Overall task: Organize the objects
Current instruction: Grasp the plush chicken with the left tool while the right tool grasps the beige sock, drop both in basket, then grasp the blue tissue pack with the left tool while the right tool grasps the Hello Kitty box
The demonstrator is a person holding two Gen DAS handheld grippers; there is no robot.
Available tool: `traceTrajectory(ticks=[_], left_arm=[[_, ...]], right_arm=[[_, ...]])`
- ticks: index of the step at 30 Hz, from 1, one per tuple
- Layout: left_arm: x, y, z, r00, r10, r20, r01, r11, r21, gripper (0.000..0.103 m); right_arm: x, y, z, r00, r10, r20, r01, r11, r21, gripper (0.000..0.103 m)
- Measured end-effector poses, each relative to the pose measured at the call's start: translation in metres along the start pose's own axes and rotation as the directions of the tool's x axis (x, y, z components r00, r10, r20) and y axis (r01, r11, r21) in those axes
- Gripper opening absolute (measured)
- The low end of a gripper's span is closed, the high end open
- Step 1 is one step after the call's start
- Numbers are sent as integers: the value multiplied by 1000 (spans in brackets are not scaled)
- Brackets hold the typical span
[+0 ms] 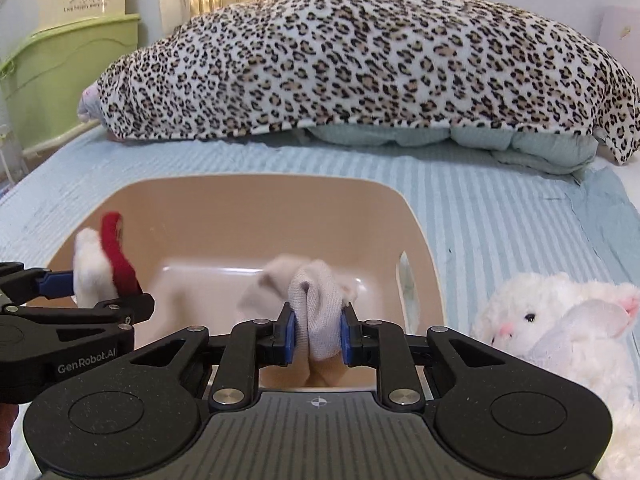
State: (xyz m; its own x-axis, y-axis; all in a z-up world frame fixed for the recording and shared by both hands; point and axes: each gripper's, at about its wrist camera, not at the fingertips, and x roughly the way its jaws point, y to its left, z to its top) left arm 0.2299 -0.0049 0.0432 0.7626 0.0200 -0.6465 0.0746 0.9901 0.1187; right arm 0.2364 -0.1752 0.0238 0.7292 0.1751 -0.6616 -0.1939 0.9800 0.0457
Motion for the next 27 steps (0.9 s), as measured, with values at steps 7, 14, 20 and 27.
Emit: traceTrajectory(ticks=[7,14,20,27], left_arm=[[-37,7,-2,999,19,35,-19,1000,5,96],[-69,10,-19,998,31,48,-32,999,23,96],[-81,11,-40,1000,5,15,-5,1000,17,96],[-70,5,-65,998,-21,-53,21,1000,7,96]], right_arm=[[-39,-1,-4,997,11,71,-9,1000,-24,74],[-83,-6,-27,996,25,81,-21,998,-56,99],[-85,-6,-59,1000,11,6,-10,997,-82,100],[-66,-4,-90,994,29,-108,-38,996,-81,97]])
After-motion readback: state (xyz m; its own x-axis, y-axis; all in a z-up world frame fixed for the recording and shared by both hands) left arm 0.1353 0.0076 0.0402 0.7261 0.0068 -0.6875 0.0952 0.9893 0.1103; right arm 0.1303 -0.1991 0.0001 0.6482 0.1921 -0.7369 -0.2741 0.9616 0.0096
